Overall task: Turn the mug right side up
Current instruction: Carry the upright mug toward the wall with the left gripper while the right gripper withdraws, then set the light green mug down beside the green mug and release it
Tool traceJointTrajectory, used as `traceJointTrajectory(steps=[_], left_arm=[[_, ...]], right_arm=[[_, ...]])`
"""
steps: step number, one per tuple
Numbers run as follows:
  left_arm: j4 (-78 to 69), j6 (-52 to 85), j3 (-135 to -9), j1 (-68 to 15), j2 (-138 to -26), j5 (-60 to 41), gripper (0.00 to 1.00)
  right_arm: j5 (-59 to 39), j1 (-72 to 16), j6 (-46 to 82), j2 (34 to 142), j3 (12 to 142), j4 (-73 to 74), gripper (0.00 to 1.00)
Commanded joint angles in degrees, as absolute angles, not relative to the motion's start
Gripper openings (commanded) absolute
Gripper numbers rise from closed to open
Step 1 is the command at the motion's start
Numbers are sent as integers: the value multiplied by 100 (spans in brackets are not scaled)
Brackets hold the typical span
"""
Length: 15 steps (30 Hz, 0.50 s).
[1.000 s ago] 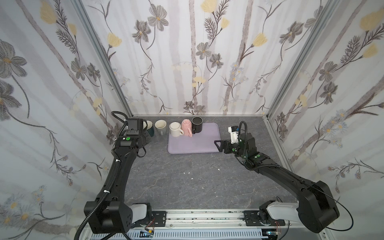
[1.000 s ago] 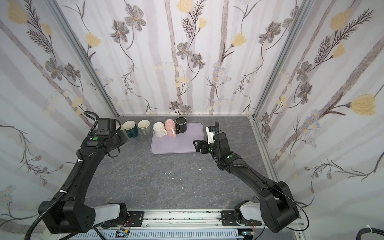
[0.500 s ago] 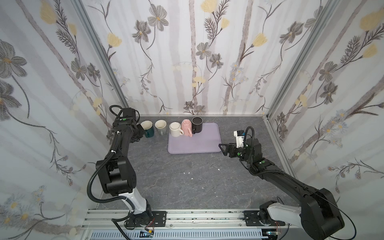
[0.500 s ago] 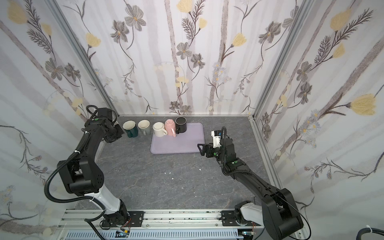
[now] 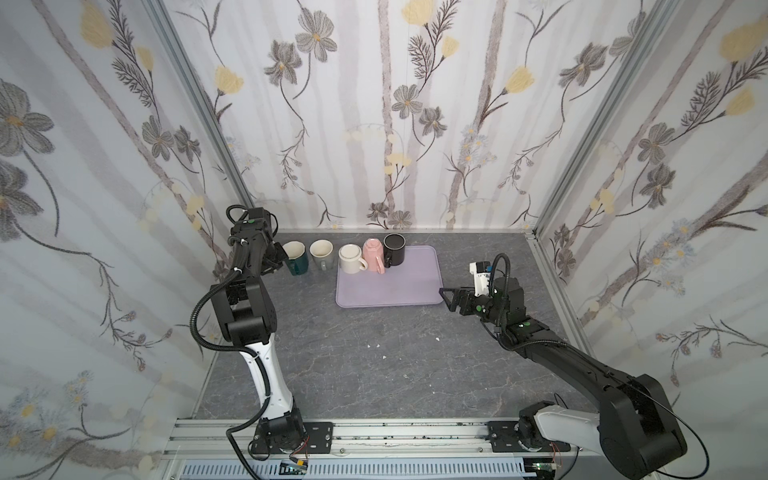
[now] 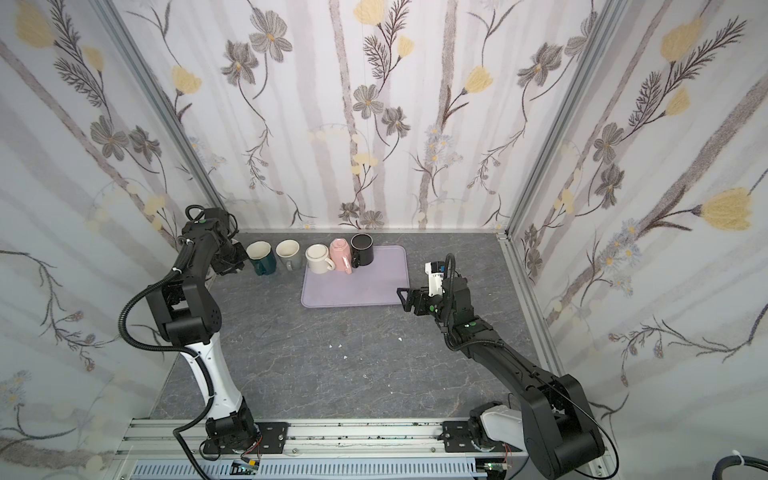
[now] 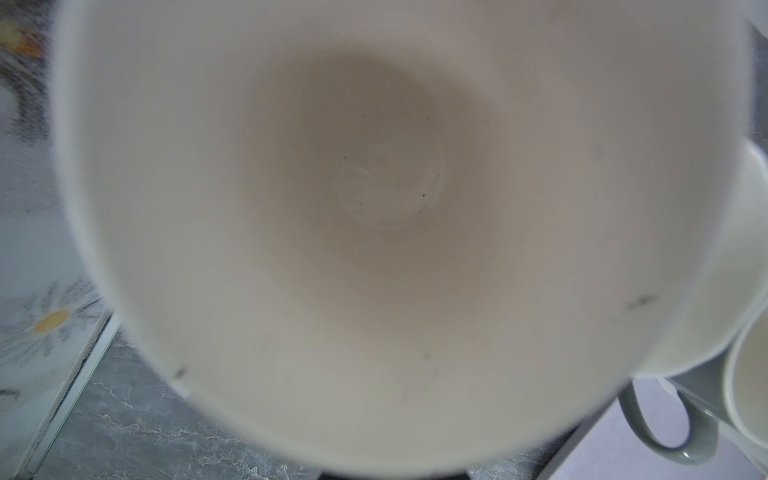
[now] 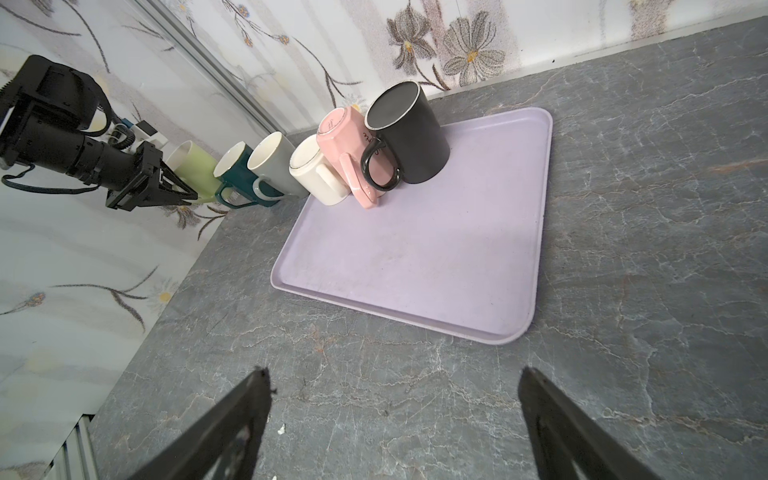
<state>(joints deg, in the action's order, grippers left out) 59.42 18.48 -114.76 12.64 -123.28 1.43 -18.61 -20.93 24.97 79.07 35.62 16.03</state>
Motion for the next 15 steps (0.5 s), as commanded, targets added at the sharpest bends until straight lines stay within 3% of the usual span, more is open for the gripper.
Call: traceJointTrajectory(steps=[1, 15], left_arm=[[6058, 1846, -11717, 1301, -12510, 67, 0], [6063, 1759, -11795, 1300, -12838, 123, 0]], right_arm=[[-1960, -2082, 2470, 7945, 3595, 1849, 94], [-2383, -2050, 2755, 8321, 3692, 2083, 97]])
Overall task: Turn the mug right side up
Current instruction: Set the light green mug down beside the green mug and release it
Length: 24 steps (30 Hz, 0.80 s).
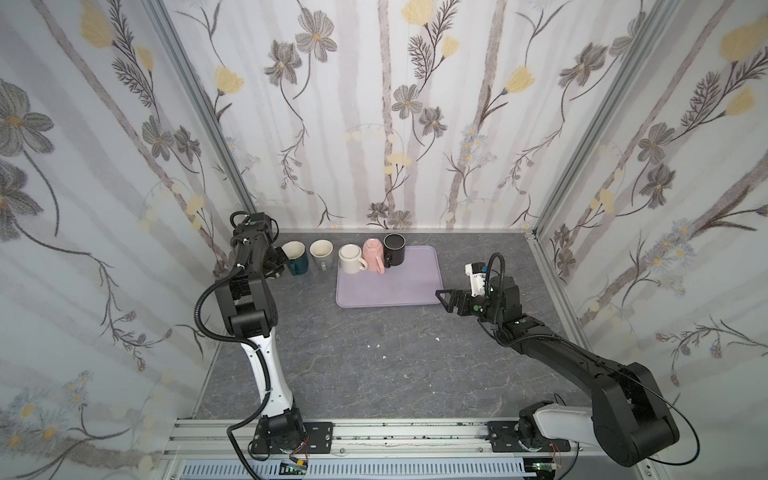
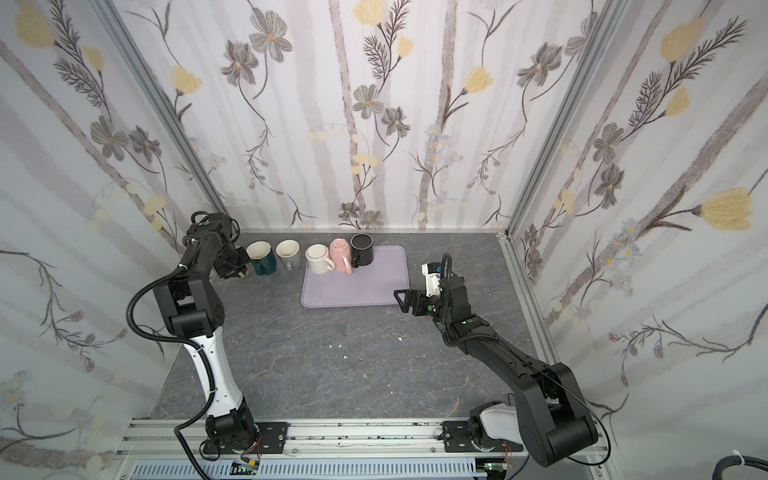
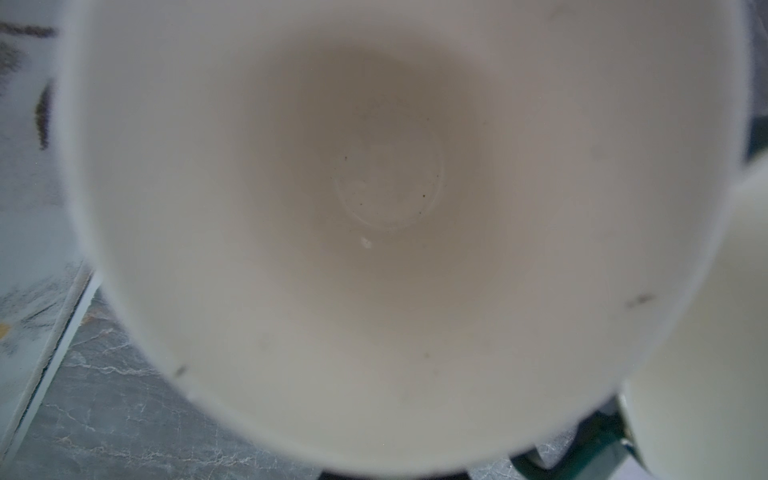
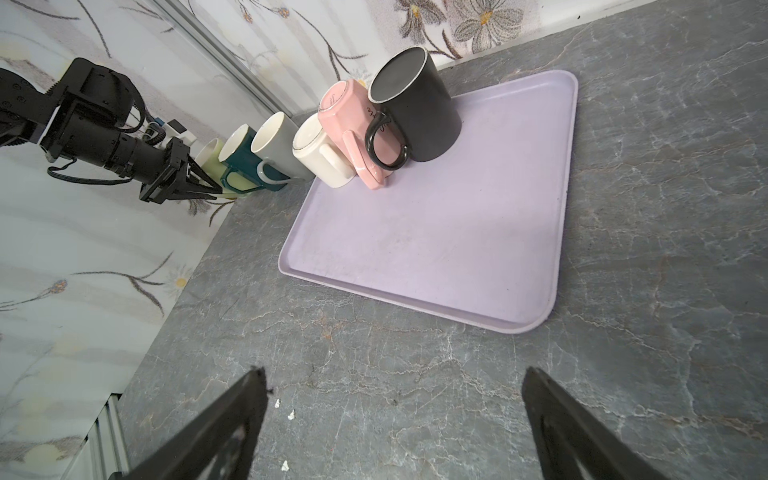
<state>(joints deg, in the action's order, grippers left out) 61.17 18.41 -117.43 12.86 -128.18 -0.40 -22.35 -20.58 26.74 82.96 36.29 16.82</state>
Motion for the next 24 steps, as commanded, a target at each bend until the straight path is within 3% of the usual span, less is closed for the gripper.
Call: traceJointTrajectory(steps=[1, 4, 5, 8, 10, 14, 21, 24], left_arm=[[6064, 1753, -11797, 1294, -12842, 123, 0], [6056, 1782, -11801, 1297, -12873, 89, 2], [6064, 1815, -11810, 1292, -12877, 100, 11], [6047, 1845, -11803, 1283, -12902, -38, 15], [6051, 1863, -11798, 1279, -12902, -70, 37], [6075, 1872, -11765, 1264, -12843, -20, 42], [6239, 1895, -11574, 1202, -12571, 53, 72], [6236, 1767, -11362, 1149, -12309, 35, 79]], right_arm=[[-2359, -2057, 2744, 8315, 3691, 2071, 97], [-2303, -2048, 2737, 8306, 3662, 2040, 98], [-2315, -2048, 2734, 8314, 3656, 2039, 100], [-2320, -2048, 2740, 8299, 3656, 2008, 100], [-2313, -2046, 2720, 8282, 3662, 1980, 100], [-2303, -2039, 2714, 8262, 3668, 1968, 100], [-2319, -2032, 2721, 8227, 3590, 2018, 100], [-2349, -2032, 2715, 8235, 3591, 2017, 100]])
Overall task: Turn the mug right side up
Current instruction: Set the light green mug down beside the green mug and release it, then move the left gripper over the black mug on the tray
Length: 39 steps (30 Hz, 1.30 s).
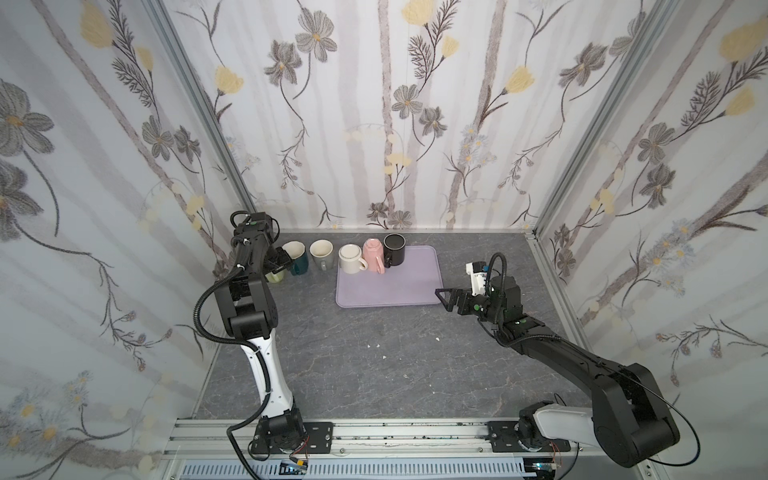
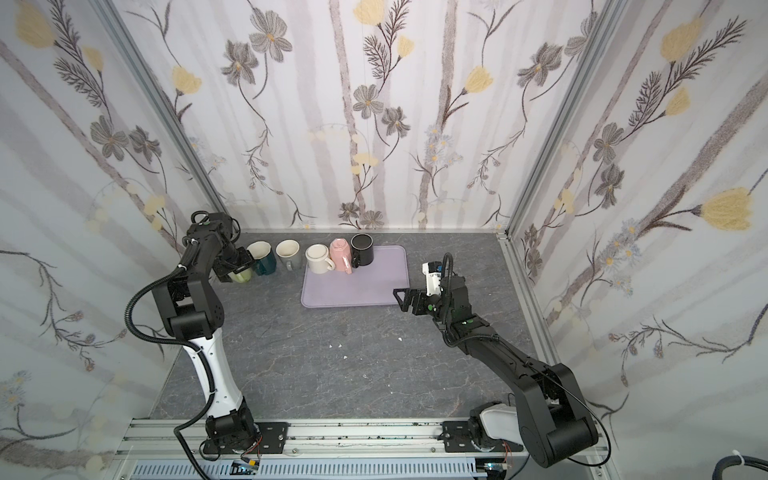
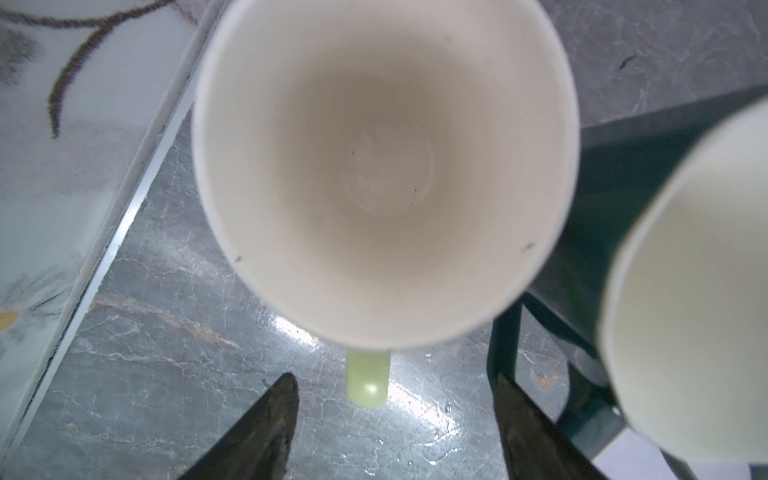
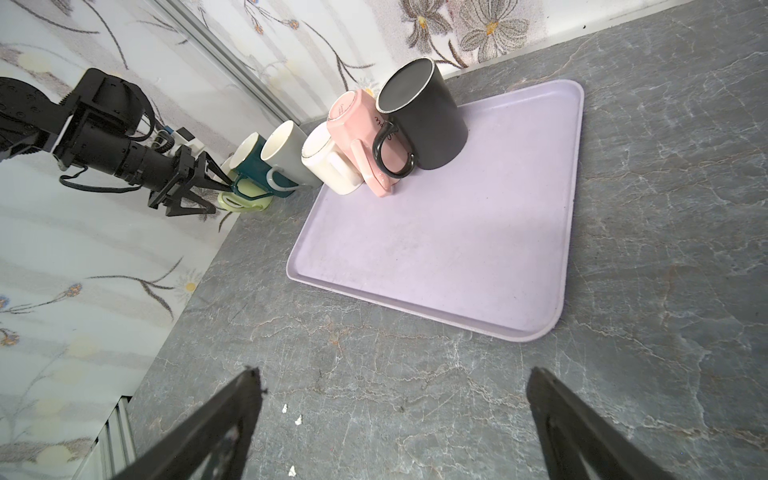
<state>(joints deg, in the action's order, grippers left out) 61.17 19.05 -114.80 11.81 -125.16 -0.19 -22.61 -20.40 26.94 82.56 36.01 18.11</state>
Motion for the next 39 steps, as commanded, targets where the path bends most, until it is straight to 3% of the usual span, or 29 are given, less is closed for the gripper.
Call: traceJointTrajectory(steps=[1, 10, 17, 27, 39], left_arm=[[6232, 1692, -11266, 1122, -12190, 8, 82], [6239, 1308, -10146, 892, -10690, 308, 98], [5650, 1885, -9592, -193, -9544, 308, 99], [4739, 2490, -10110, -2092, -10209, 594, 100], [4117, 2930, -10680, -2924, -11469, 261, 100]], right_arm=[[-2366, -2037, 2716, 8230, 3591, 2031, 100], [-2439, -1917, 2810, 8062, 3425, 2168, 100], [-2627, -1833, 2921, 8029, 3365, 2249, 100], [-2695, -1673, 3093, 7530, 3085, 2054, 100], [-2944, -1438, 2755, 7491, 3379, 1398, 100]])
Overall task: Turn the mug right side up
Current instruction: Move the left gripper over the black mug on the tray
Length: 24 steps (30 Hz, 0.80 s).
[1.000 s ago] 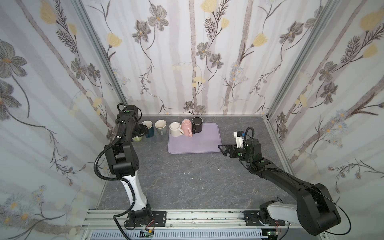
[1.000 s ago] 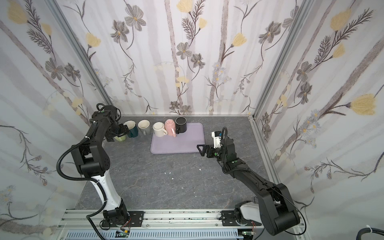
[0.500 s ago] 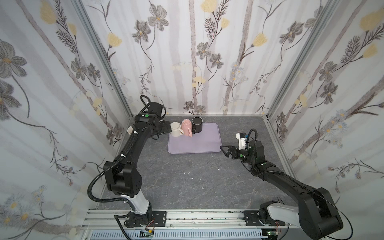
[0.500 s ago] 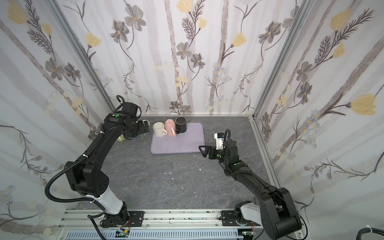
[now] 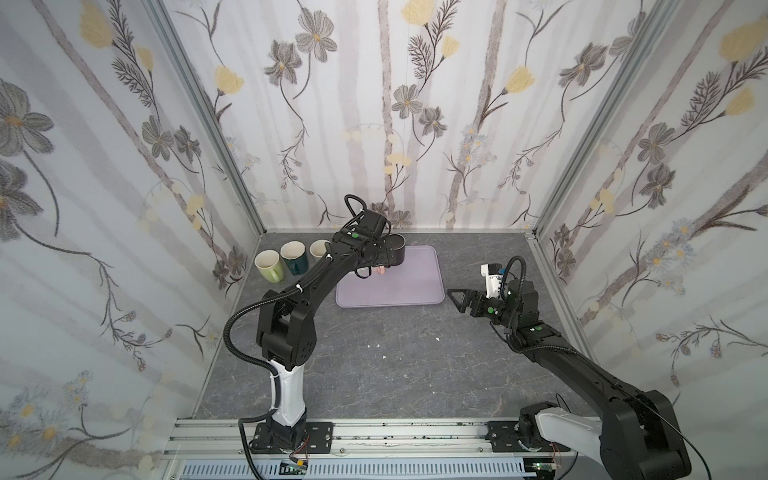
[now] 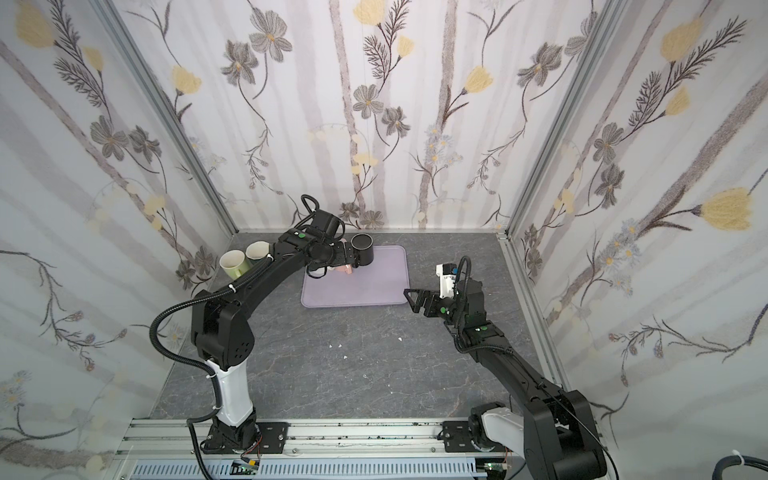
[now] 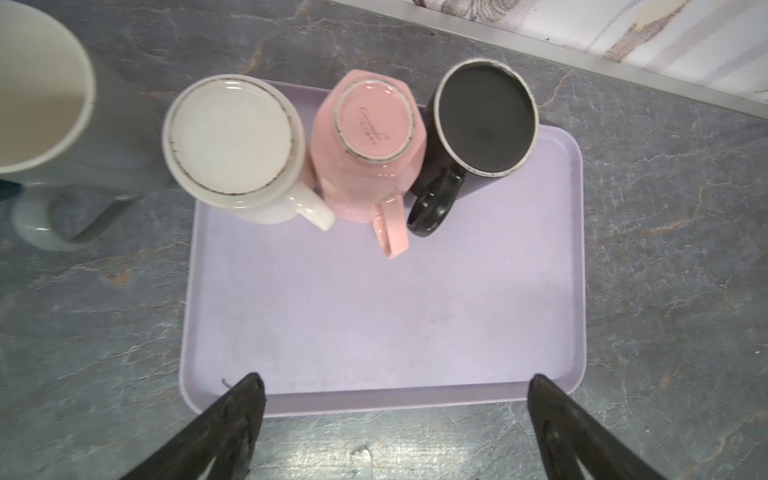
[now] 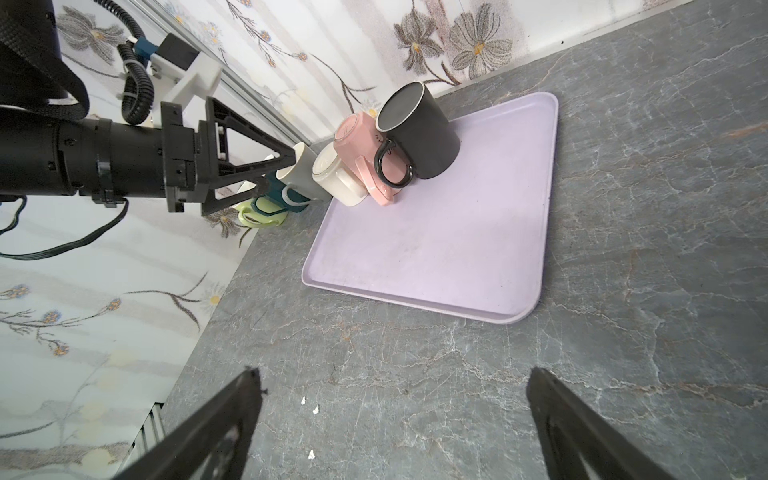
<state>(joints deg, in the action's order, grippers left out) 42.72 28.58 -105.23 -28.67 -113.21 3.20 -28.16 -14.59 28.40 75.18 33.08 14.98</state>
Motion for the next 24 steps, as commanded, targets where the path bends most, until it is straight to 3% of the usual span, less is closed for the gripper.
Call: traceJointTrajectory(steps=[1, 15, 20, 24], left_arm=[[4109, 2912, -10717, -2943, -11519, 231, 100], [3926, 2743, -12295, -2953, -12959, 7, 100], [4252, 2487, -13291, -2953, -13693, 109, 93], [4323, 2215, -13599, -2951, -13973, 274, 79]], right_arm=[[-2968, -1433, 2764, 7469, 3358, 1365, 100], [-2426, -1400, 2646, 7199, 3314, 916, 100], [-2503, -1371, 2659, 7250, 3270, 996, 100], [-2522, -1362, 2698, 7360, 3254, 956, 100]])
